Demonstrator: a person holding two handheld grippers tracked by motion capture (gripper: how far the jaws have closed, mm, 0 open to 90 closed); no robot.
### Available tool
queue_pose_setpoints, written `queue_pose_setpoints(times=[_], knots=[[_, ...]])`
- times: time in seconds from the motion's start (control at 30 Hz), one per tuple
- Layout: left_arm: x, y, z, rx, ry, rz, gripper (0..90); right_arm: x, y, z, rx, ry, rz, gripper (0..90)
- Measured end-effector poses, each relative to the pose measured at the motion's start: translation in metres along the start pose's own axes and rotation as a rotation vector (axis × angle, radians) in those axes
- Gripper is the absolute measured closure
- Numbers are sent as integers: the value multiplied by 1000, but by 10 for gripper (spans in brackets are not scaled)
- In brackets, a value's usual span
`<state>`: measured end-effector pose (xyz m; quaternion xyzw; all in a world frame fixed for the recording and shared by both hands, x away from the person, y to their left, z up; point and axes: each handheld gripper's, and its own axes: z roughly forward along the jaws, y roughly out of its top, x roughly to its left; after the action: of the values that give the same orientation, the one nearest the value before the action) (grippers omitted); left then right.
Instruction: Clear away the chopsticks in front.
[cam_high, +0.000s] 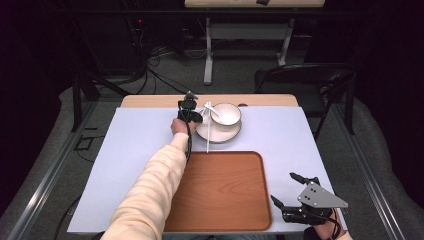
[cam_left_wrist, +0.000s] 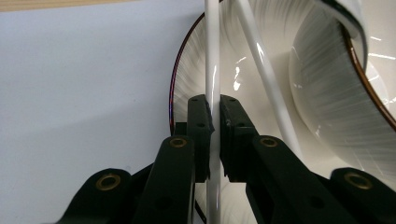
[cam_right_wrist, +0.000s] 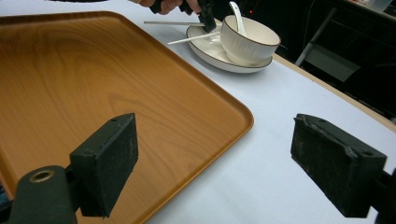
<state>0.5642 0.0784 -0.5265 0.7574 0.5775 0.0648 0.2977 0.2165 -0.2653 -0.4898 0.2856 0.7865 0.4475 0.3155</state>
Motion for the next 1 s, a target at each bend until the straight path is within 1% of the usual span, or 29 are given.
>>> queue_pose_setpoints(times=[0.03, 0.13, 0.17, 0.2, 0.3, 0.37, 0.43, 0.53, 0.6, 0.63, 0.67, 0.73, 0.77, 0.8, 0.87, 0.9, 0.93, 0.97, 1.0], knots=[[0, 0, -2, -13, -8, -9, 839, 0, 0, 0, -1, -1, 0, 144], [0, 0, -5, -21, -9, -5, 839, 0, 0, 0, -5, -2, 1, 144], [1, 1, -9, -31, -9, -4, 839, 0, 0, 0, -4, -2, 0, 144], [1, 1, -9, -31, -9, -4, 839, 0, 0, 0, -4, -2, 0, 144], [3, 3, -17, -41, -10, -4, 839, 0, 0, 0, -5, -3, -1, 144], [4, 3, -19, -48, -9, -4, 839, 0, 0, 0, -5, -3, 1, 144], [7, 3, -26, -58, -12, -11, 839, 0, 0, 0, -3, -1, 2, 144], [10, 2, -31, -68, -12, -18, 840, 0, 0, 0, -3, -1, 2, 144], [13, 1, -36, -80, -18, -32, 840, 0, 0, 0, -4, -2, 0, 144], [15, 1, -41, -90, -16, -35, 840, 0, 0, 0, -4, -2, -1, 144], [15, 1, -41, -90, -16, -35, 840, 0, 0, 0, -4, -2, -1, 144], [18, 0, -46, -91, -24, -43, 840, 0, 0, 0, -3, -1, 1, 144], [21, 0, -51, -93, -27, -49, 840, 0, 0, 0, -3, -3, 3, 144], [21, 0, -51, -93, -27, -49, 840, 0, 0, 0, -3, -3, 3, 144], [23, -1, -59, -109, -30, -60, 840, 0, 0, 0, -2, -4, 2, 144], [24, -2, -64, -117, -32, -54, 840, 0, 0, 0, -2, -3, -2, 144], [24, -2, -64, -117, -32, -54, 840, 0, 0, 0, -2, -3, -2, 144], [25, -4, -69, -120, -35, -45, 840, 0, 0, 0, -4, -4, -1, 144], [25, -4, -69, -120, -35, -45, 840, 0, 0, 0, -3, -5, 1, 144]])
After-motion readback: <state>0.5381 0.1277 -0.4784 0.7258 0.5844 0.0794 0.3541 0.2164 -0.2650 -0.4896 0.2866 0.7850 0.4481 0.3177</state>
